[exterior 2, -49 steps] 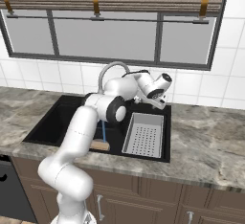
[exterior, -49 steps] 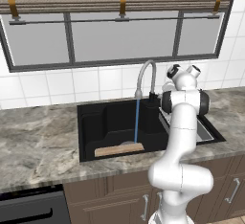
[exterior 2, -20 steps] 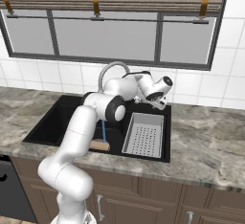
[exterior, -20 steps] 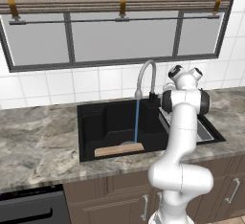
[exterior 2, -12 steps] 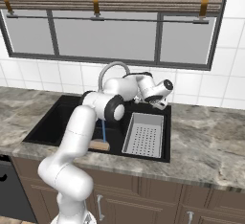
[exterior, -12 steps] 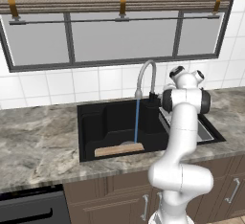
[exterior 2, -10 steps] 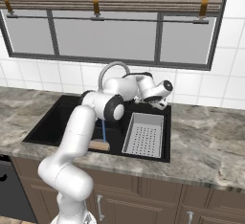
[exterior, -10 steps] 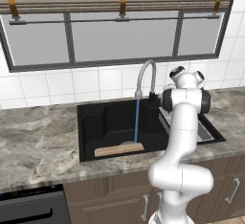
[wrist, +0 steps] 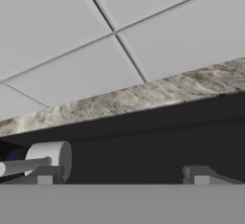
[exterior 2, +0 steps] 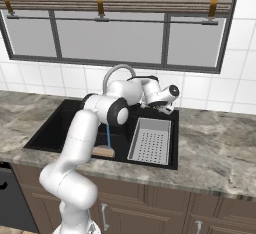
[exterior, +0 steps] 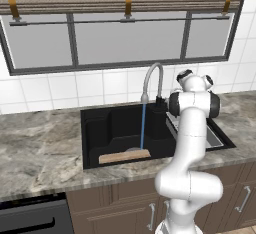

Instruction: Turn on the sink faucet with hot water and rinse the cutting board for ten seconds, then turn off the faucet. Push the cutting board to reach the water if necessary.

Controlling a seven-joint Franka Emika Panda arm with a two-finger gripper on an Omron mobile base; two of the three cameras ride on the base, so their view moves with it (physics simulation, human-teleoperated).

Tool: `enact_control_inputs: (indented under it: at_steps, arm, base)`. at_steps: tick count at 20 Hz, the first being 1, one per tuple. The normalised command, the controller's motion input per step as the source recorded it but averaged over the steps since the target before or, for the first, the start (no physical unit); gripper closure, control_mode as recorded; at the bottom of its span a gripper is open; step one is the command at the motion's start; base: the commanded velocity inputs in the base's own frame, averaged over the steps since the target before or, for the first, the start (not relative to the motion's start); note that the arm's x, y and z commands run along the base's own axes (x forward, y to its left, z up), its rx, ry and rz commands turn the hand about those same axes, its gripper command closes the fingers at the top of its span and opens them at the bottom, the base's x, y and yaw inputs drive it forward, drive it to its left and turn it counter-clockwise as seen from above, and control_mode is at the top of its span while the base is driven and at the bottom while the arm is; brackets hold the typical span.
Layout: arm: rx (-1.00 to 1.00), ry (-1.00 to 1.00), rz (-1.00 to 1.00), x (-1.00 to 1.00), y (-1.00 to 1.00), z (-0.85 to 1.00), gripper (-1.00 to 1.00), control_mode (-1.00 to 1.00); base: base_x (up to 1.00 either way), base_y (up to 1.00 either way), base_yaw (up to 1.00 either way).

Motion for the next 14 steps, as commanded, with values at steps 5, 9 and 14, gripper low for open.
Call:
enact_control_inputs:
  at_steps: [5,9,14]
  arm:
    - [0.00,0.00,0.00,0.06,-0.04,0.13,-1.00,-1.00]
    - [0.00,0.00,0.00,0.02,-0.03,0.03,-1.00,-1.00]
    - [0.00,0.00,0.00,0.01,-0.08,0.00,-1.00,-1.00]
  base:
    - [0.00,0.00,0.00]
    - [0.00,0.00,0.00]
    - [0.00,0.00,0.00]
